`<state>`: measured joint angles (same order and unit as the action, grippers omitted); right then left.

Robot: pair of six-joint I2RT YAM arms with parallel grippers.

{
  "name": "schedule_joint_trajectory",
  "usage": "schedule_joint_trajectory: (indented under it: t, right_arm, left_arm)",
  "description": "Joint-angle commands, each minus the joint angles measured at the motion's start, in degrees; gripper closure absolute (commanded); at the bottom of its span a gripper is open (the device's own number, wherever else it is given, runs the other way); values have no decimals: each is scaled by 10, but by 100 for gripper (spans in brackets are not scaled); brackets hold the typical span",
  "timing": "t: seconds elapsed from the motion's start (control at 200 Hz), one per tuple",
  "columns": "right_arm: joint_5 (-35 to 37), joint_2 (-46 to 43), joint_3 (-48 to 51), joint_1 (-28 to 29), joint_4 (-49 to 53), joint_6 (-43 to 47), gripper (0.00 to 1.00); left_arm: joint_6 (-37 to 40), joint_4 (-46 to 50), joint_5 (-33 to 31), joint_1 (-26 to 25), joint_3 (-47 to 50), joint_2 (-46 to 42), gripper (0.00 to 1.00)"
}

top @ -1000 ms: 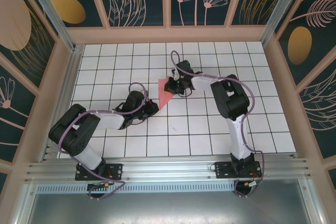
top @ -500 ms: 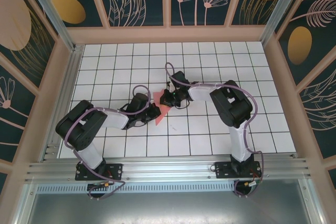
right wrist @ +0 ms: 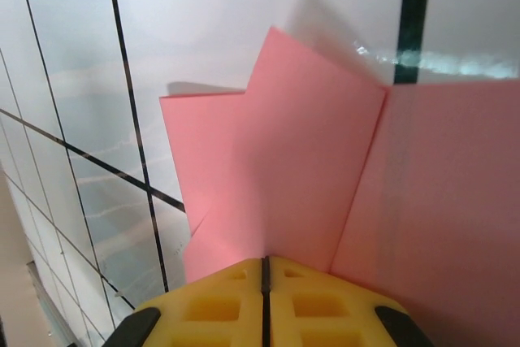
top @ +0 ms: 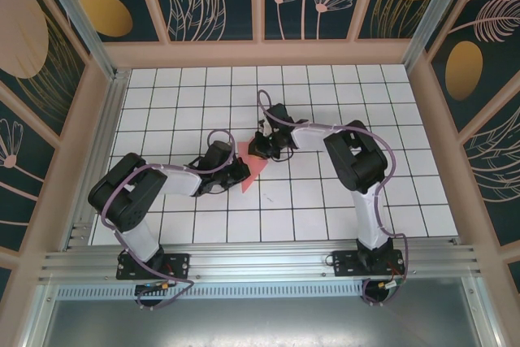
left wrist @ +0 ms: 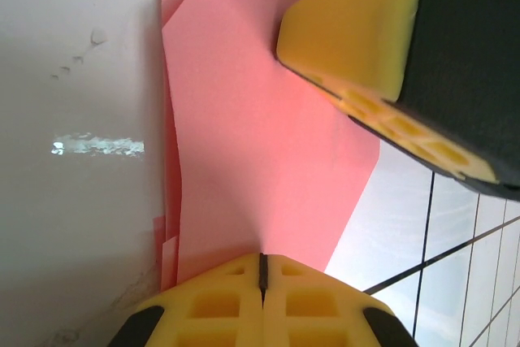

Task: Fold a paper plane with a square sheet of paper (pick it up from the middle)
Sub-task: Fourth fold the wing at the center of the table.

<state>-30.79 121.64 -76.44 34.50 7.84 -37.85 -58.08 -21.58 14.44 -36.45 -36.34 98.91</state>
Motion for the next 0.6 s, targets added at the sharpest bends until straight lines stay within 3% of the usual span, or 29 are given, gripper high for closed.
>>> schedule_joint_trajectory:
  t: [0.0,0.28,0.595]
  right_arm:
    - [28,28,-15,-26,-22,16,91]
    - [22,48,-41,-65,-49,20,91]
    - [50,87,-127,-88,-6,41,91]
  left_arm:
    - [19,99,-11,-5,24,36,100]
    - [18,95,-10,-5,30,36,100]
    - [20,92,-9,-5,30,36,100]
